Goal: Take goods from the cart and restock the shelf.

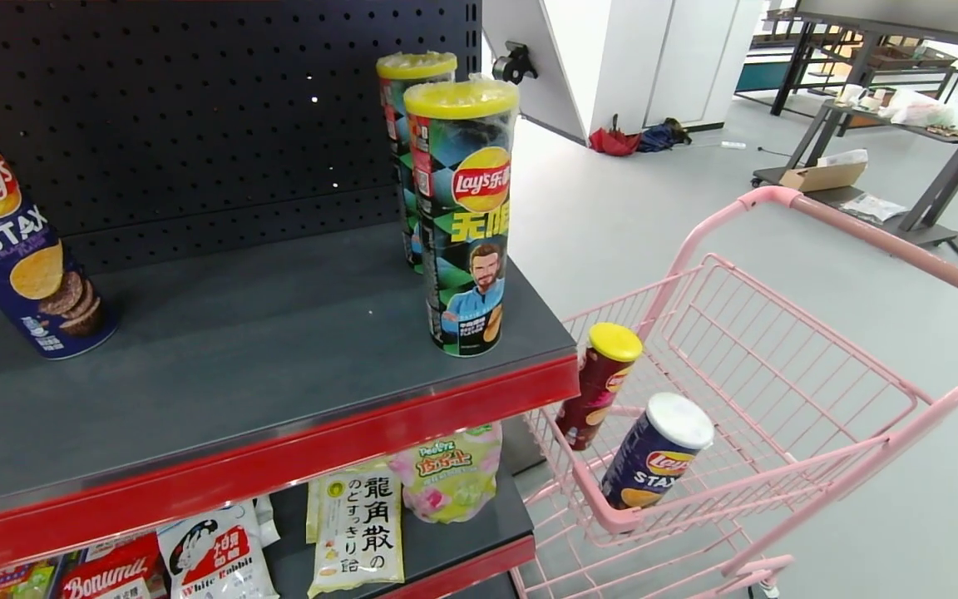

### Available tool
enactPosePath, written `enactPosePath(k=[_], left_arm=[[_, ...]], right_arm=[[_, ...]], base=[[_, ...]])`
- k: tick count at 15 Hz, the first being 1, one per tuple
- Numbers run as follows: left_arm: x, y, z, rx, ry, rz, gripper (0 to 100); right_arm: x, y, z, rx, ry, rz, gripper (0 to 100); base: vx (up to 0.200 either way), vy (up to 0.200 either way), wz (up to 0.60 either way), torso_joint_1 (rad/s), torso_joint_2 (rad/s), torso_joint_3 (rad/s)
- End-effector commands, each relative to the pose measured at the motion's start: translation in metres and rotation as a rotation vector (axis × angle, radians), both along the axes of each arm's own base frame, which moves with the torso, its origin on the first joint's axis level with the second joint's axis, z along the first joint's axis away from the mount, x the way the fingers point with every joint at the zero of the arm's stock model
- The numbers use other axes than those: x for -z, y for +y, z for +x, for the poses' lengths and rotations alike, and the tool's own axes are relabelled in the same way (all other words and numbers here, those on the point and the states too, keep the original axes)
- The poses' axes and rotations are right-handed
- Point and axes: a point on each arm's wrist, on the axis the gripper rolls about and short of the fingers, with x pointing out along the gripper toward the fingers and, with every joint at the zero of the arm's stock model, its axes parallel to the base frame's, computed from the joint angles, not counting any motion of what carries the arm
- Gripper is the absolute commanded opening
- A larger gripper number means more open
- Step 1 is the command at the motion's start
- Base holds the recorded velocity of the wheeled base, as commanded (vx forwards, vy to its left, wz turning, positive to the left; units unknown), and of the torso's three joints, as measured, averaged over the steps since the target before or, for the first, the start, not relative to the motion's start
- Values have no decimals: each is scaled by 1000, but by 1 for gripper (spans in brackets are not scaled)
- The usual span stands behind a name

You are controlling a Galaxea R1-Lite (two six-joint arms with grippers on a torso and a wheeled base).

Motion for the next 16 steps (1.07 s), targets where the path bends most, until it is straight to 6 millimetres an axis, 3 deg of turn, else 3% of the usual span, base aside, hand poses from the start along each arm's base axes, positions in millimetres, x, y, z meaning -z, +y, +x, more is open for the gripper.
enactPosePath(k=[1, 5, 11, 16], left_arm=[[0, 0, 0, 0, 1, 0, 100], [0, 0, 0, 0, 1, 0, 100], [0, 0, 0, -2, 1, 0, 100], [0, 0, 0, 0, 1, 0, 100]], right_arm=[[0, 0, 0, 0, 0, 0, 100], [0, 0, 0, 0, 0, 0, 100], [0, 0, 0, 0, 0, 1, 100], [-1, 0, 0, 0, -3, -6, 100]], base=[[0, 0, 0, -46, 149, 71], [0, 0, 0, -15, 34, 23], [0, 0, 0, -101, 354, 249], [0, 0, 0, -12, 38, 28]])
